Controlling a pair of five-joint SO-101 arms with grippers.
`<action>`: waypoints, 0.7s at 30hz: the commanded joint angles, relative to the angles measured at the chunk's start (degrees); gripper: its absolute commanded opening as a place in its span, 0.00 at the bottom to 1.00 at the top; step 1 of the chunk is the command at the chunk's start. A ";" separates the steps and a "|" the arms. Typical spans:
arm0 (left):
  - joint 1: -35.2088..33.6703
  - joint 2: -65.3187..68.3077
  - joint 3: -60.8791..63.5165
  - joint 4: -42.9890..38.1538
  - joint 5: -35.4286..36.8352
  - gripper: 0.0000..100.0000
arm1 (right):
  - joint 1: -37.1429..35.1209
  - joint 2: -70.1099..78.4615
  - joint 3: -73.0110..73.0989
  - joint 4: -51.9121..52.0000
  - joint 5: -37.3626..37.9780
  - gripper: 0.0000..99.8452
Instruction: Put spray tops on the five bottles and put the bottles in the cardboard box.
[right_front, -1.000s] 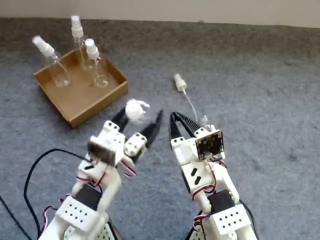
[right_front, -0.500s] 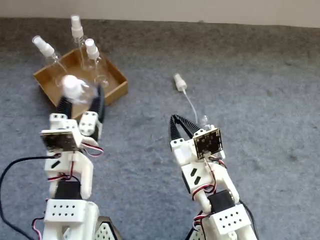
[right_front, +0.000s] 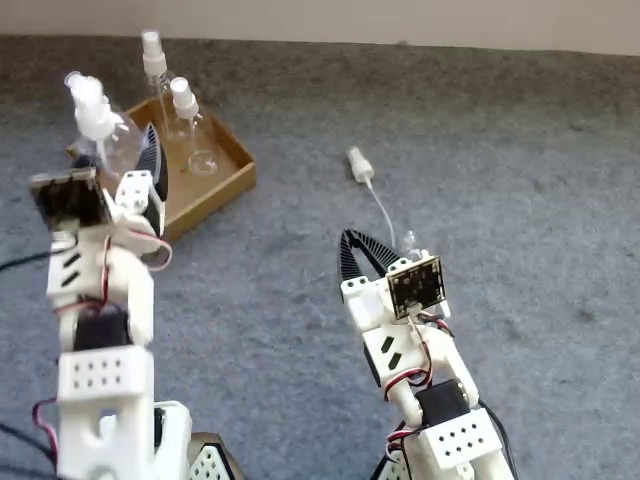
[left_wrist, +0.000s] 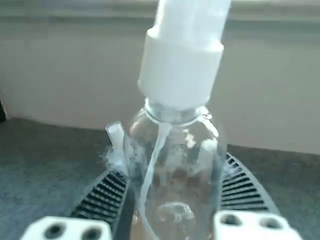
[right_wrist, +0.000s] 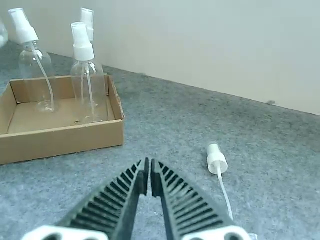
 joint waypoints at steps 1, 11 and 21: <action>-0.75 8.04 -5.49 0.18 -0.44 0.06 | 0.84 -0.40 6.90 0.31 0.26 0.00; -0.75 28.97 -5.67 -19.08 -0.53 0.06 | 0.84 -0.31 6.90 0.40 0.26 0.00; -0.84 49.54 -11.38 -37.01 -0.53 0.06 | 0.84 -0.40 6.90 1.80 0.26 0.00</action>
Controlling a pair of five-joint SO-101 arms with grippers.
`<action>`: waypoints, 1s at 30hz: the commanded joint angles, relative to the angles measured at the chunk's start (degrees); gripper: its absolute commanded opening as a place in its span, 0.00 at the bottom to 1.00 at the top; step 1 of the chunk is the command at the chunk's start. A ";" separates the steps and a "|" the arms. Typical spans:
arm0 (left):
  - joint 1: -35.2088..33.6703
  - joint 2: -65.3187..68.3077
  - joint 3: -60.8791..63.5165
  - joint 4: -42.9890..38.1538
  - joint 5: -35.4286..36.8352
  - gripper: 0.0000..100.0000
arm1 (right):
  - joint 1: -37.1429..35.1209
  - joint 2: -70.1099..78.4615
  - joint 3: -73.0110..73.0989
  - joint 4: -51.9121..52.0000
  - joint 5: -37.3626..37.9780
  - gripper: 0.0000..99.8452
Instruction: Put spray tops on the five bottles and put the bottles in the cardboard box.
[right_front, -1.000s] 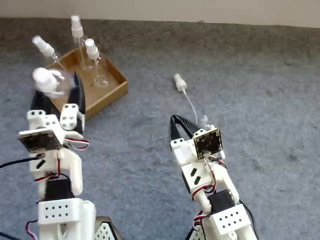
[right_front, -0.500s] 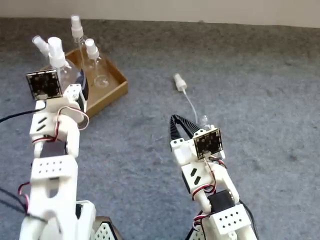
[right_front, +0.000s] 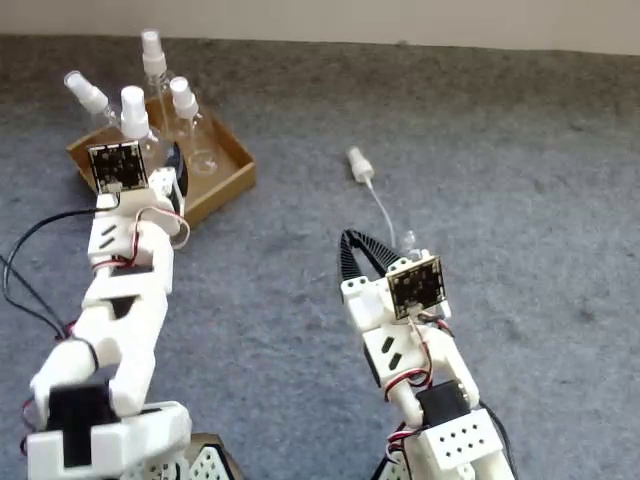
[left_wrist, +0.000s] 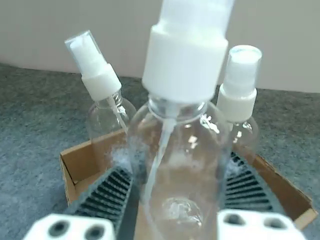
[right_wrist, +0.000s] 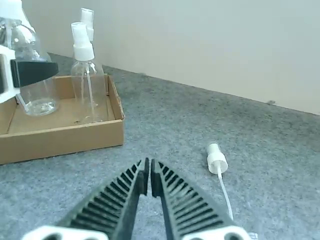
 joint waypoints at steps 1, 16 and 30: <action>-0.92 4.62 -7.52 -2.99 -0.53 0.06 | 0.84 -0.48 6.90 1.80 0.26 0.00; -0.92 20.97 -21.32 -2.99 -0.62 0.06 | 0.84 -0.57 6.90 2.07 0.26 0.00; -2.15 26.42 -21.67 -3.34 -9.23 0.06 | 0.84 -0.57 6.90 2.07 0.35 0.00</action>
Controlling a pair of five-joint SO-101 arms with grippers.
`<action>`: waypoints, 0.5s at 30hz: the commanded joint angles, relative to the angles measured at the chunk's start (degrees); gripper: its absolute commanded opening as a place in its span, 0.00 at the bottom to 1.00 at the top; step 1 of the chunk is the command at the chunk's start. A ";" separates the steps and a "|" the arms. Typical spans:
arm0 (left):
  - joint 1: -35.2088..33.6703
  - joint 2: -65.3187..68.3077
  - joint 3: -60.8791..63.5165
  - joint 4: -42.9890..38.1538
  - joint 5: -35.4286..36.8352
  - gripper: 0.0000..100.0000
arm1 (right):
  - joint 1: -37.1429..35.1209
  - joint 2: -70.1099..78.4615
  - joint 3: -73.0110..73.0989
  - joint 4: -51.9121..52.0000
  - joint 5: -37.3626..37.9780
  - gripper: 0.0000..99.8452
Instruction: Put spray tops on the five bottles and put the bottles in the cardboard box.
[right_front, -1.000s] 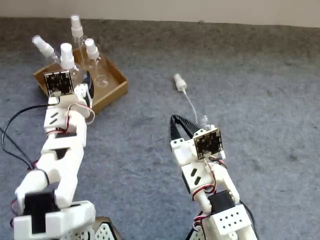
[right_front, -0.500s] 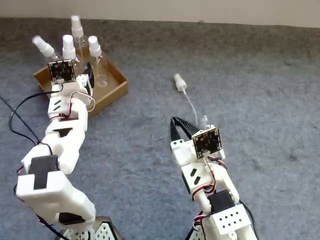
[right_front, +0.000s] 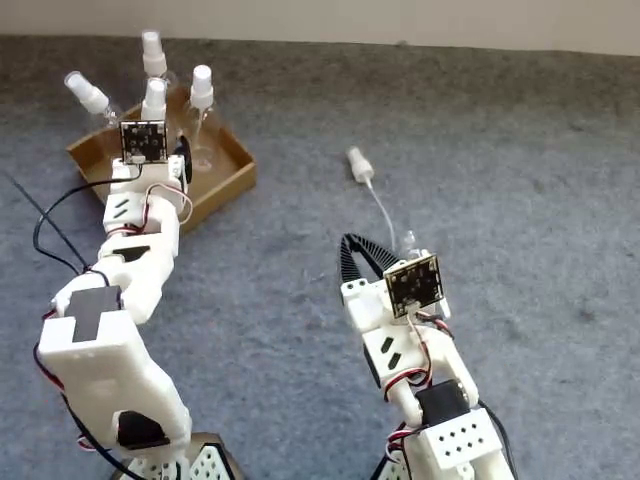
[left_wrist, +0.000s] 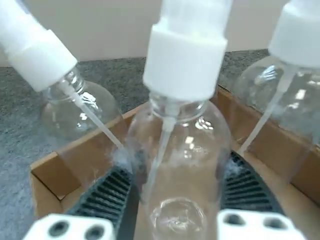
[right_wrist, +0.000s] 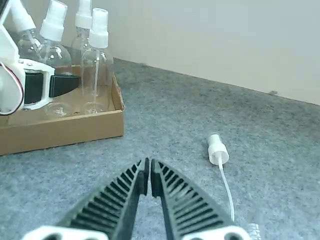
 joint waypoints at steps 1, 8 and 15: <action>-1.71 -0.84 -1.45 -1.58 -0.79 0.06 | 0.84 -0.57 6.90 0.31 0.35 0.00; -1.98 -0.57 -2.15 -1.32 -0.70 0.06 | 0.84 -0.48 6.90 0.31 0.35 0.00; -1.98 -0.48 -2.07 -1.23 -0.70 0.06 | 0.84 -0.48 6.90 0.31 0.35 0.00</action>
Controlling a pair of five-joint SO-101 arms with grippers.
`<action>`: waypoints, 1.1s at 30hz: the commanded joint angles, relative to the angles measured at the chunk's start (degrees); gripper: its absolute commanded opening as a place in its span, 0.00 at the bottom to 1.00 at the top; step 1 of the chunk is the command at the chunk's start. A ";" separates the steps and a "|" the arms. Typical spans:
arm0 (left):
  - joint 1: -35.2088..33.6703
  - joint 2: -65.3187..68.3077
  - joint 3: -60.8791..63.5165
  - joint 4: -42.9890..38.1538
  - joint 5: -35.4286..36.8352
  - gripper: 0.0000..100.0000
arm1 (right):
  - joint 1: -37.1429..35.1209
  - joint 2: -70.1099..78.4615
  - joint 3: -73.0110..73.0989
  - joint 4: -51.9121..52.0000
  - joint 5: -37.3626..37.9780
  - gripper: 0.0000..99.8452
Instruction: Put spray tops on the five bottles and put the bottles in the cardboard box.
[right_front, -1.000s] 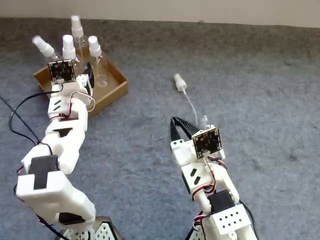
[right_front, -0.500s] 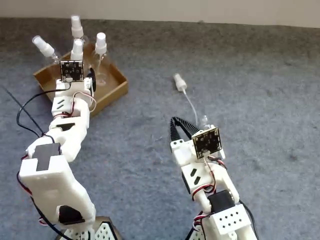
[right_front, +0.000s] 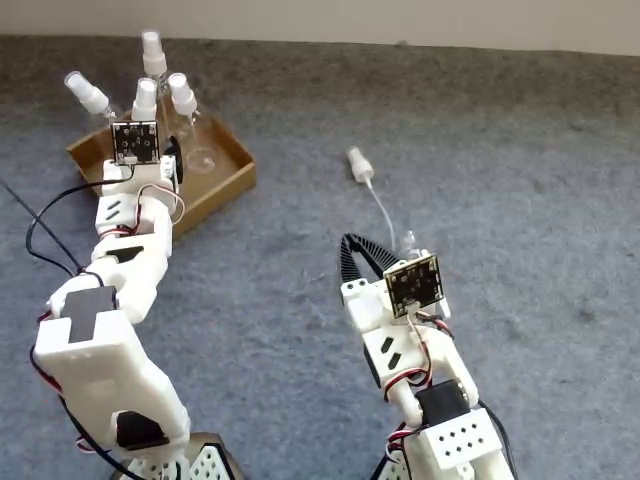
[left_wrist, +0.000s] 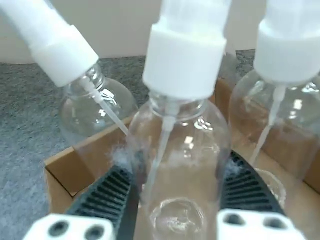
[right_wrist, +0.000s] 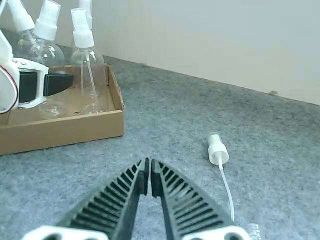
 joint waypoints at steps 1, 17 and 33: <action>-0.66 -0.48 -2.07 -1.23 -0.62 0.06 | 0.84 -0.48 6.90 0.31 0.35 0.00; -0.75 -0.48 1.89 -1.23 -0.62 0.07 | 0.84 -0.40 6.90 0.40 0.44 0.00; -1.36 -0.48 1.98 -1.32 -0.62 0.07 | 0.84 -0.40 6.90 0.40 0.53 0.00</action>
